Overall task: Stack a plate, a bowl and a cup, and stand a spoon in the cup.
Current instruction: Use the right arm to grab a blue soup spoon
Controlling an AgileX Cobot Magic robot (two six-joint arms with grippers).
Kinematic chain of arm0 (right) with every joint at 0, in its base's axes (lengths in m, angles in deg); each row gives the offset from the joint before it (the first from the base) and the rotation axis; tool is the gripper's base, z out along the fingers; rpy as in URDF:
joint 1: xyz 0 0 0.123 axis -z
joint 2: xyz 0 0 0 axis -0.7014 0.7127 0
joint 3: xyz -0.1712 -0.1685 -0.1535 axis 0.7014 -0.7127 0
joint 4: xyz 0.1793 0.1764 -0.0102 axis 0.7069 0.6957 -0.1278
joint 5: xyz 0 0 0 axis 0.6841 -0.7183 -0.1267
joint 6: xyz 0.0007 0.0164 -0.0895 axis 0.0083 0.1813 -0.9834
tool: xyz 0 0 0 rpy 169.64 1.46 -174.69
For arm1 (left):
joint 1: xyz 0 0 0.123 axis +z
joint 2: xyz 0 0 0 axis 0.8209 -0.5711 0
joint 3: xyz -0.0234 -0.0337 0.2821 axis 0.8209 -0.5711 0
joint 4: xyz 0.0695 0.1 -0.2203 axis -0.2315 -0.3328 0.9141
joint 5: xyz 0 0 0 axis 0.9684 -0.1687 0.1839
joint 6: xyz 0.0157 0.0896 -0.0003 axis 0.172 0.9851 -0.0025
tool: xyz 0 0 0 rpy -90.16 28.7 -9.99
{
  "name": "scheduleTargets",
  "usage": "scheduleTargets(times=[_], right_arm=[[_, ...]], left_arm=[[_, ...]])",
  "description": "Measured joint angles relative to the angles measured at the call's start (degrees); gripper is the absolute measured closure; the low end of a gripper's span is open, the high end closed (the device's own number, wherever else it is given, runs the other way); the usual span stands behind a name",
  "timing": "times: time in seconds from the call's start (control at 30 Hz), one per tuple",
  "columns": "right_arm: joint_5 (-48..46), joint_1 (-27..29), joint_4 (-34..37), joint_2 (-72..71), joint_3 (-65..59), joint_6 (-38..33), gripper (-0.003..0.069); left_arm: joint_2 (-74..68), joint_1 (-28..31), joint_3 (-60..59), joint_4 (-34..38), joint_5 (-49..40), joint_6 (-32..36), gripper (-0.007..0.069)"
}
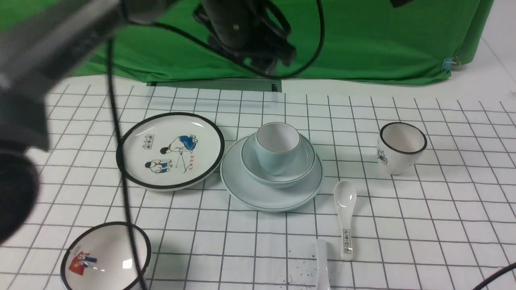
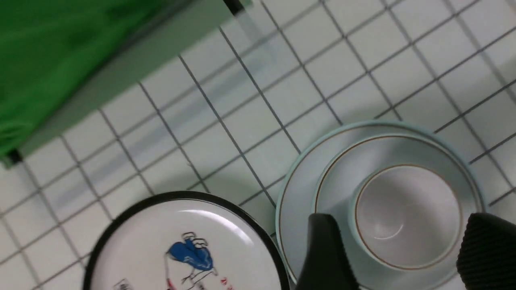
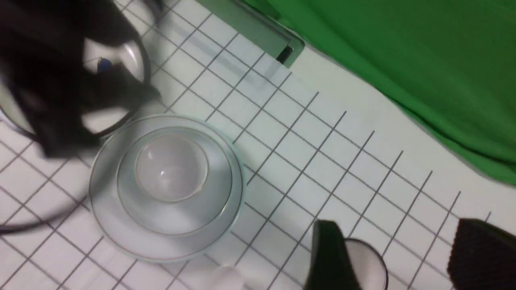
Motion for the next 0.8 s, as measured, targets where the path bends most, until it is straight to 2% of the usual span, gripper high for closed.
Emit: scheduleTargets(times=[0.07, 0.13, 0.23, 0.27, 0.3, 0.33, 0.4, 0.43, 0.5, 0.63, 0.8], right_arm=[[0.0, -0.3, -0.1, -2.4, -3.4, 0.4, 0.023], [0.0, -1.5, -0.1, -6.3, -11.1, 0.8, 0.023], [0.0, -4.5, -0.1, -9.4, -21.7, 1.6, 0.0231], [0.0, -5.0, -0.1, -9.6, -23.1, 1.7, 0.0231], [0.3, -7.0, -0.1, -9.8, -28.4, 2.2, 0.0231], [0.4, -7.3, -0.1, -9.8, -29.1, 2.2, 0.0231], [3.9, -10.9, -0.1, -9.2, -37.8, 3.7, 0.0231], [3.9, -10.9, -0.1, -9.2, -37.8, 3.9, 0.0231], [9.3, -13.4, 0.0, -8.2, -44.7, 6.6, 0.0231], [19.4, -16.2, 0.1, -5.1, -51.1, 12.7, 0.0225], [28.3, -17.8, 0.0, 2.2, -52.1, 18.9, 0.0158]], left_arm=[[4.6, 0.0, -2.5, -0.6, 0.1, -0.3, 0.026], [12.2, 0.0, -9.1, -1.1, 0.1, -0.9, 0.0315], [21.5, 0.0, -21.6, -1.2, 2.5, -1.6, 0.0434], [22.7, 0.0, -24.4, -1.2, 3.7, -1.7, 0.045], [27.7, 0.0, -31.4, -1.2, 6.8, -2.4, 0.0517], [28.3, 0.0, -32.4, -1.2, 7.2, -2.4, 0.0525], [36.9, 0.0, -46.1, -0.5, 13.4, -3.4, 0.0617], [36.9, 0.0, -46.1, -0.5, 13.4, -3.6, 0.0622], [43.3, 0.0, -57.0, 0.9, 17.5, -4.2, 0.0655], [51.2, 0.0, -68.8, 3.4, 21.1, -4.4, 0.0663], [58.0, 0.0, -79.5, 5.1, 23.9, -4.4, 0.0661]])
